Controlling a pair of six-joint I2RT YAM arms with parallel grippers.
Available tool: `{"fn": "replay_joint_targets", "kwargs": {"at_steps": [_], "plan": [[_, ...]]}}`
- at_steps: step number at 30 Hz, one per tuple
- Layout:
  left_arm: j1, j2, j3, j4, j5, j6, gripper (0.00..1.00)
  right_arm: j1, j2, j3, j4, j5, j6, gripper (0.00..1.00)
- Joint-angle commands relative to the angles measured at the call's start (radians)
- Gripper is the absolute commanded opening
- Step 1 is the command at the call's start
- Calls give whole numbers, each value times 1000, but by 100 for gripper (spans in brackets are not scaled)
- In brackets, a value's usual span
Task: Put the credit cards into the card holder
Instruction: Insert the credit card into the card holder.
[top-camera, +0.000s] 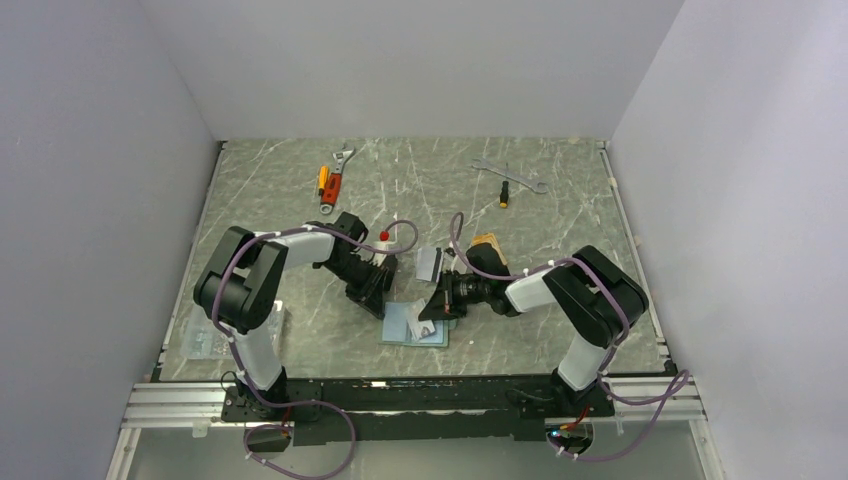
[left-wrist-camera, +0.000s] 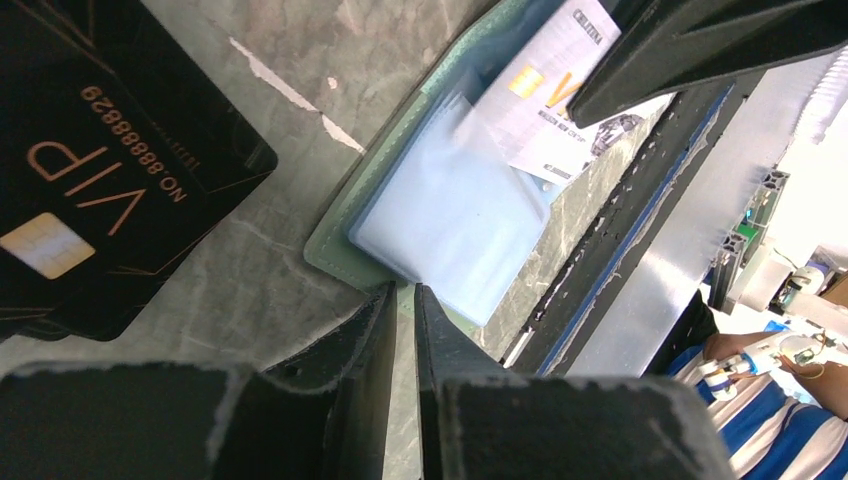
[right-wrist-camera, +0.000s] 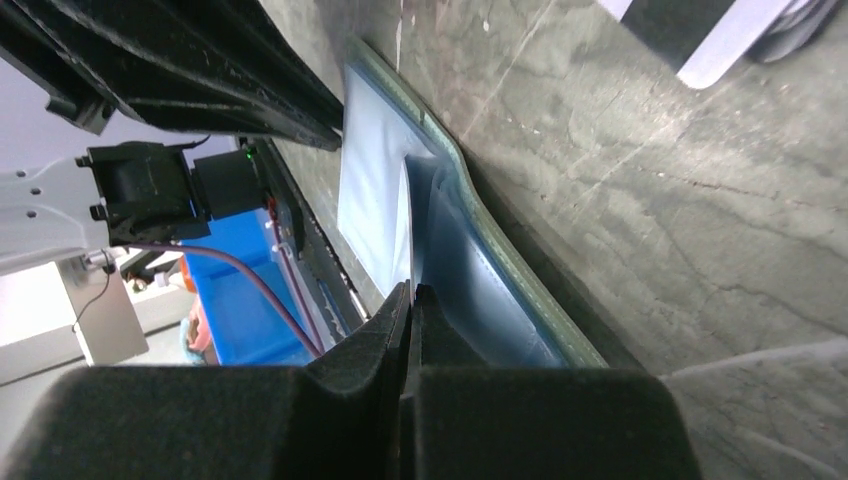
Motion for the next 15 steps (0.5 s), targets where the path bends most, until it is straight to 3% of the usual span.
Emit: {"fn": "replay_joint_targets", "kwargs": {"at_steps": [1,15], "plan": [[-18,-26,-4,-4,40,29,17,0,3,-4,62,94,34,0],[-42,-15,-7,-10,65,40,16,52,15,-15,97,190,107,0]]}}
